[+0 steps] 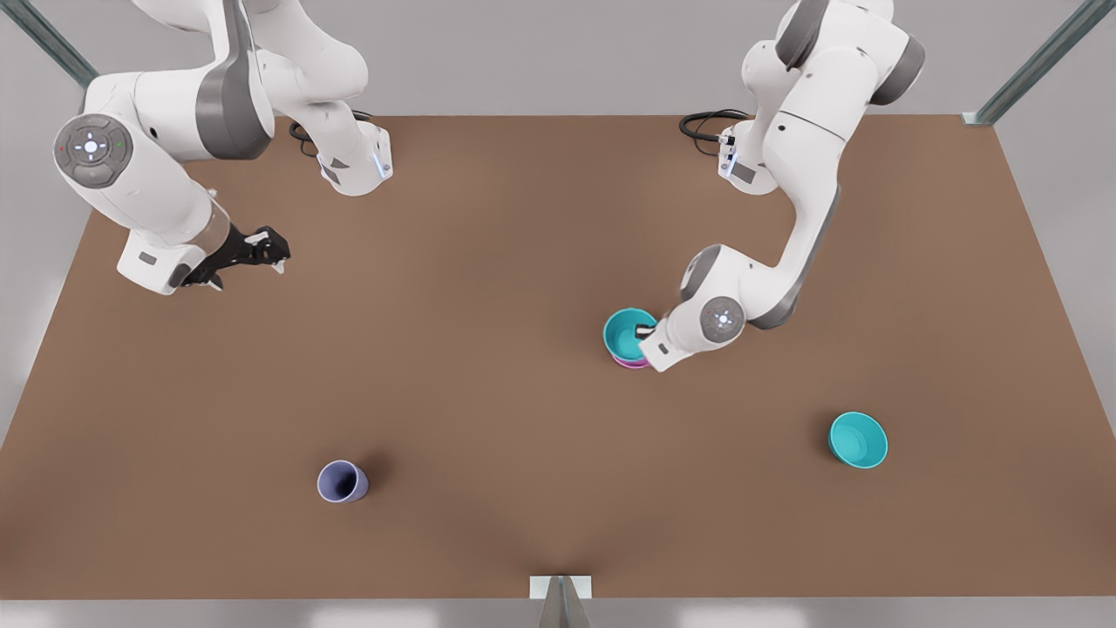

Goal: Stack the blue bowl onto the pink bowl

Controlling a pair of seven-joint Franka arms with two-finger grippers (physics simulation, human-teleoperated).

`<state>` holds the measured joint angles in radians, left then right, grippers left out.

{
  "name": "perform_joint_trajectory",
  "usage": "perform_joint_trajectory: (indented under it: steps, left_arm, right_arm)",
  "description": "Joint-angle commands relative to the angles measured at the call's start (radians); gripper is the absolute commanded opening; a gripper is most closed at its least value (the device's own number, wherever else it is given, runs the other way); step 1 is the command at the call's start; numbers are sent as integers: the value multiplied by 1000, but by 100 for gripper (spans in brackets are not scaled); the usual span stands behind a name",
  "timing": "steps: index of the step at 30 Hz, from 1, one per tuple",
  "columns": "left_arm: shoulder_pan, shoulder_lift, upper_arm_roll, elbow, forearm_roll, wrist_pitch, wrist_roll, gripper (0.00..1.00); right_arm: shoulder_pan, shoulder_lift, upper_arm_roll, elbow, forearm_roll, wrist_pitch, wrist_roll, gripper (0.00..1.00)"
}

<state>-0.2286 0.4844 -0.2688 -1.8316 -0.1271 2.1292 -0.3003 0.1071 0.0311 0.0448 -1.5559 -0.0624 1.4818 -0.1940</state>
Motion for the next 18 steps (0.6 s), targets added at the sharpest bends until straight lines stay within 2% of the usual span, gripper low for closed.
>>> perform_joint_trajectory:
  steps: [1, 11, 12, 13, 15, 16, 17, 18]
  left_arm:
    - [3, 2, -1, -5, 9, 55, -154, 21]
    - [3, 3, -1, -40, 9, 49, -152, 21]
    - [5, 3, -1, -44, 9, 48, -120, 89]
    - [14, 3, -1, -46, 9, 48, -118, 100]
    - [25, -6, -1, -46, 9, 38, -118, 100]
    - [38, -50, -1, -44, 9, -26, -117, 100]
    - [77, -139, -1, -11, 9, -158, -117, 100]
    - [104, -159, 0, 112, 11, -348, -109, 100]
  right_arm:
    - [-49, 0, 0, 0, 1, 0, 1, 100]
    - [-49, 1, 0, 0, 1, 5, 1, 100]
    - [-49, 1, 0, 0, 1, 5, 1, 100]
    - [-49, 1, 0, 0, 1, 6, 1, 100]
    - [-49, 1, 0, 0, 1, 6, 1, 100]
    - [-49, 1, 0, -1, 1, 6, 1, 100]
    - [-49, 1, 0, -1, 1, 6, 1, 100]
    - [-49, 1, 0, 0, 1, 6, 1, 100]
